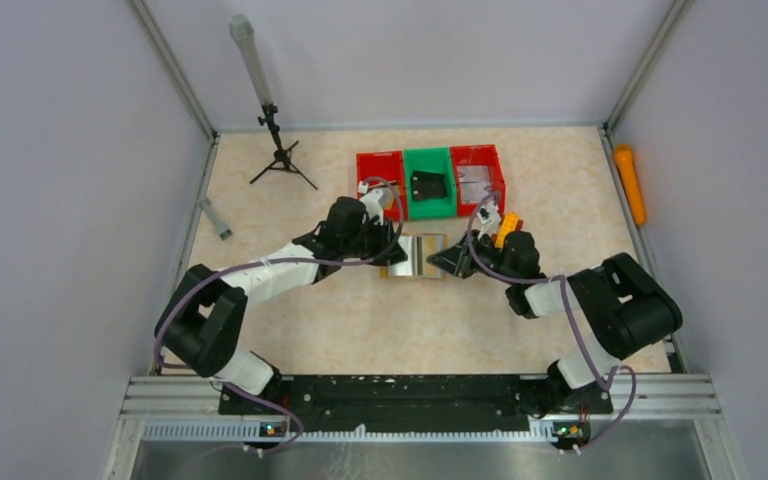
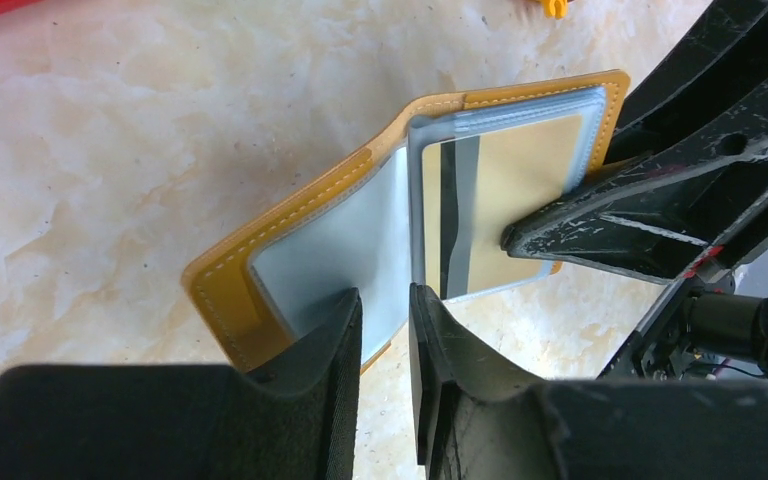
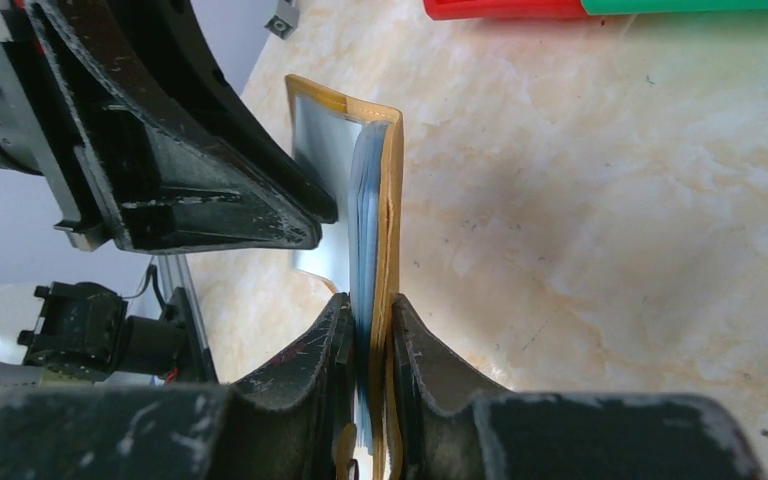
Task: Take the credit cards out of the card holder
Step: Open the card holder at the center of the board, then remove the credit card from the card holder.
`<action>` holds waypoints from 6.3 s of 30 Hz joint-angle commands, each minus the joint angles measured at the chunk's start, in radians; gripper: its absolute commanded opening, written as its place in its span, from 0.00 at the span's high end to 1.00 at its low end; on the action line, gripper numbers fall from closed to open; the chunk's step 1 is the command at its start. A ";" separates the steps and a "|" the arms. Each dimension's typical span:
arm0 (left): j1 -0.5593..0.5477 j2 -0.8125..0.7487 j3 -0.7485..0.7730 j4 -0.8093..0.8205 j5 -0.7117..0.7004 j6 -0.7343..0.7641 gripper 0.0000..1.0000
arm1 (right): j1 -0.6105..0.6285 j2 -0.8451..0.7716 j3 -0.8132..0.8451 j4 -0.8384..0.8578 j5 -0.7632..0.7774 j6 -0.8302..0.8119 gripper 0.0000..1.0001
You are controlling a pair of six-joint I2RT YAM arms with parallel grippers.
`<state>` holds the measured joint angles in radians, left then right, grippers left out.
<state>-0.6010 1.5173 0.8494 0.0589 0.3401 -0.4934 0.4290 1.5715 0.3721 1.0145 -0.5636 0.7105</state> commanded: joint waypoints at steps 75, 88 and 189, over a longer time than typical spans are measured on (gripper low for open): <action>0.164 -0.030 -0.166 0.569 0.528 -0.262 0.70 | -0.051 0.118 -0.024 0.646 -0.258 0.359 0.94; 0.110 0.057 -0.099 0.559 0.600 -0.269 0.82 | -0.052 0.137 -0.021 0.684 -0.264 0.386 0.94; 0.147 0.061 -0.107 0.545 0.600 -0.283 0.97 | -0.093 0.109 -0.032 0.708 -0.291 0.418 1.00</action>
<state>-0.4545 1.5887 0.7181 0.5835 0.9344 -0.7937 0.3435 1.7115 0.3401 1.4952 -0.8391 1.1282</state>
